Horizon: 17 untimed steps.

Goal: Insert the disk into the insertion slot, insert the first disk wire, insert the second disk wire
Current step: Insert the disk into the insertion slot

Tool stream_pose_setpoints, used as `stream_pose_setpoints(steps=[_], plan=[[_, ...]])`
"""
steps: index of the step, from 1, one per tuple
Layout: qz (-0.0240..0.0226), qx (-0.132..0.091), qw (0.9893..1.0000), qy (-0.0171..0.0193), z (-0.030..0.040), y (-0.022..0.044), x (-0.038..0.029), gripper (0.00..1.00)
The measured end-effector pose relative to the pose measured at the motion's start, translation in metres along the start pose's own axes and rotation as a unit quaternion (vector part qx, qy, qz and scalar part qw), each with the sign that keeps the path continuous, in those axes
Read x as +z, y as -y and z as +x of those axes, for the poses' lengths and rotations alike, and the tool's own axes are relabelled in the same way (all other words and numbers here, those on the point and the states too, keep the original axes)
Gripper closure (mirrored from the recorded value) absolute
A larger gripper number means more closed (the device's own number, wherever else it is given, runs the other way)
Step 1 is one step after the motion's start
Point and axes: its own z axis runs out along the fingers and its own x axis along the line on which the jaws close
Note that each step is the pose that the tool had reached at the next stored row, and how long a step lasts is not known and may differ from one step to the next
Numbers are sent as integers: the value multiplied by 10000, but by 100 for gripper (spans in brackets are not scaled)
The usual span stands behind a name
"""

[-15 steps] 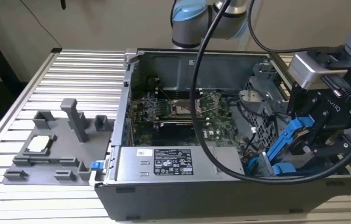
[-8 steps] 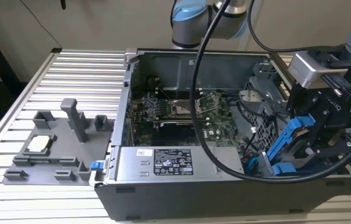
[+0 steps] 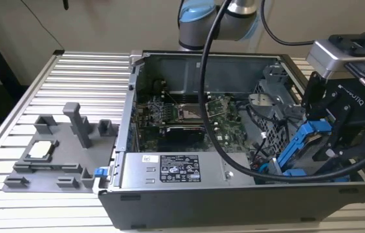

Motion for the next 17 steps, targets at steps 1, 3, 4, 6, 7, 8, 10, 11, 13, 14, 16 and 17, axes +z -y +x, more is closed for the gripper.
stream_pose_setpoints(steps=[1, 3, 4, 6, 7, 8, 10, 11, 13, 14, 16, 17], plan=[[0, 0, 10000, 1, -1, 0, 1, 45], [0, 0, 10000, -1, -6, 0, 0, 48], [0, 0, 10000, -1, -8, 1, 2, 55], [0, 0, 10000, -1, -11, 1, 3, 61], [0, 0, 10000, -1, -12, 1, 3, 67], [0, 0, 10000, -1, -13, 1, 4, 67], [0, 0, 10000, 0, -14, 1, 4, 68], [1, -1, 10000, 18, -14, 1, 3, 68], [4, -3, 10000, 68, -15, 1, -3, 68], [6, -3, 10000, 80, -15, 0, -13, 68], [7, -4, 9999, 110, -14, -1, -38, 68], [8, -6, 9999, 142, -14, -2, -41, 68]])
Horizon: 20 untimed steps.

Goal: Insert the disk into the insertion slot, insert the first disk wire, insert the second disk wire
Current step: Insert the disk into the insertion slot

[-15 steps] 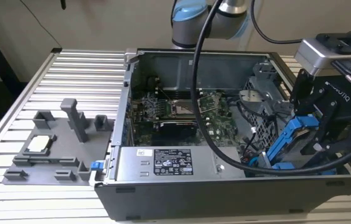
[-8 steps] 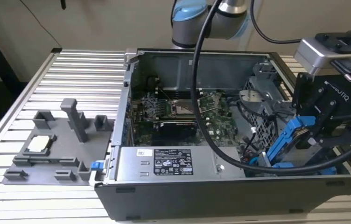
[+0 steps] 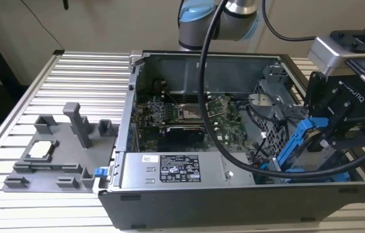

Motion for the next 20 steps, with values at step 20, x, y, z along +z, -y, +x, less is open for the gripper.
stream_pose_setpoints(steps=[20], plan=[[5, -5, 10000, 94, -3, -4, -112, 74]])
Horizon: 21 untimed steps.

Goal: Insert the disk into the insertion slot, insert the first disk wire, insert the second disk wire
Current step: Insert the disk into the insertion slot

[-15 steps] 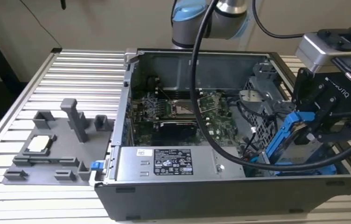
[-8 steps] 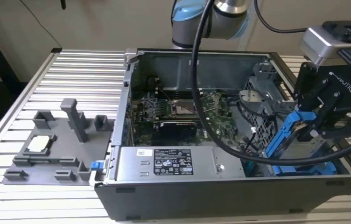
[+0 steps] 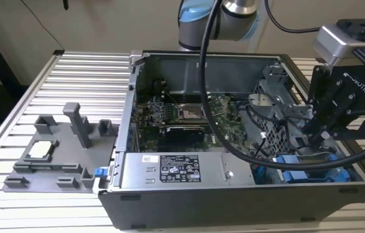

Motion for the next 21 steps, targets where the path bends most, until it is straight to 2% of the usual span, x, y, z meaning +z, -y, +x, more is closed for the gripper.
stream_pose_setpoints(steps=[3, 4, 5, 6, 9, 11, 12, 13, 14, 16, 21], plan=[[1, 0, 10000, 2, -7, -5, -119, 74], [12, -1, 10000, 0, -9, -6, -132, 74], [65, -4, 10000, 13, -9, -10, -130, 74], [140, -9, 9999, 53, -9, -15, -130, 74], [362, -26, 9991, 213, -10, -26, -131, 74], [512, -38, 9982, 312, -11, -31, -130, 74], [598, -45, 9976, 346, -11, -33, -131, 74], [688, -55, 9970, 362, -11, -35, -131, 74], [769, -72, 9964, 362, -12, -36, -129, 74], [883, -121, 9954, 356, -16, -38, -120, 74], [1065, -240, 9934, 347, -25, -54, -79, 74]])
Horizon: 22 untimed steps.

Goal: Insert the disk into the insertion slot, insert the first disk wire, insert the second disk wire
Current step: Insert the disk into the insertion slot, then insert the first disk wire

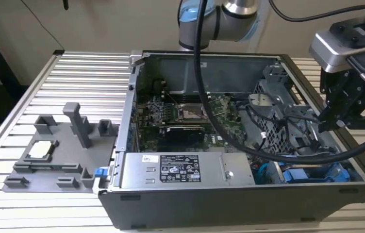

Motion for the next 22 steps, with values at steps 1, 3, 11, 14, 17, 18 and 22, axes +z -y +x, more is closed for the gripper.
stream_pose_setpoints(steps=[1, 3, 11, 14, 17, 18, 22], plan=[[35, -25, 10000, 1, -1, -5, 8, 74], [113, -72, 9999, -1, -4, -12, 23, 74], [309, -235, 9992, 8, -20, -68, 109, 74], [388, -279, 9989, 4, -21, -89, 144, 74], [450, -319, 9985, 11, -20, -107, 180, 65], [464, -333, 9984, 15, -20, -111, 189, 65], [489, -369, 9981, 20, -20, -115, 197, 68]])
